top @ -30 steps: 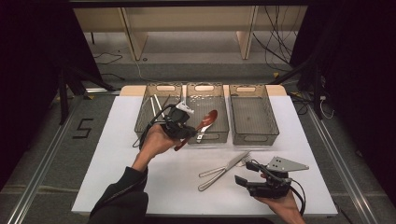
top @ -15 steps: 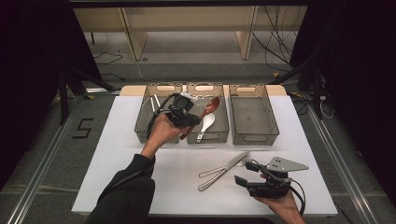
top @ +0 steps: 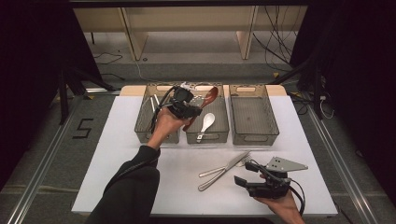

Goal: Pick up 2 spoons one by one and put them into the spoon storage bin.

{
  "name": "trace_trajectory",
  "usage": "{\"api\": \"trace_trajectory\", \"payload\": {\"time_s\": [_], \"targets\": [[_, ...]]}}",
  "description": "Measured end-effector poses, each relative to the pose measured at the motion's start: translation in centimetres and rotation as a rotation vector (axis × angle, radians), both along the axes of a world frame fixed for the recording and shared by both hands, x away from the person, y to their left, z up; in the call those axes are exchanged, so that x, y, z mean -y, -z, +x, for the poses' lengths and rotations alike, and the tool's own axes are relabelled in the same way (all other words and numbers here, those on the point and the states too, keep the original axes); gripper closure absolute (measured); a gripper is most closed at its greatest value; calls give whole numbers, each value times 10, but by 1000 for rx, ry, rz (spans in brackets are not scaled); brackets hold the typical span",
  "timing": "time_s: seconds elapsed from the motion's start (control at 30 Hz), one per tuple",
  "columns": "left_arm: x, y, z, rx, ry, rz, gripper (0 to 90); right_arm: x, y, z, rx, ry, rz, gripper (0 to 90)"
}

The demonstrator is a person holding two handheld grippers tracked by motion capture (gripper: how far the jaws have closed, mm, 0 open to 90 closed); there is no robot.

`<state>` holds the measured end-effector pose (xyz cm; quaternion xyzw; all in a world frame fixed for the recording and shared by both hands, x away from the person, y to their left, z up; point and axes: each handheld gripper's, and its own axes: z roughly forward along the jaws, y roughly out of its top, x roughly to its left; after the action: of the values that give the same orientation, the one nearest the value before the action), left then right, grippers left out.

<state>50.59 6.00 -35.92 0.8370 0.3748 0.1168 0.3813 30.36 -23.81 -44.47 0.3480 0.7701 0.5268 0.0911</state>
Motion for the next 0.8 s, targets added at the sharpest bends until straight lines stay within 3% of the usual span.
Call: {"api": "trace_trajectory", "payload": {"time_s": [0.37,0.8], "targets": [[0,7,13,-13,-47,-50,805,1,0,0,1,-1,1,298],[5,19,23,-27,-77,-70,804,1,0,0,-4,-2,5,298]]}}
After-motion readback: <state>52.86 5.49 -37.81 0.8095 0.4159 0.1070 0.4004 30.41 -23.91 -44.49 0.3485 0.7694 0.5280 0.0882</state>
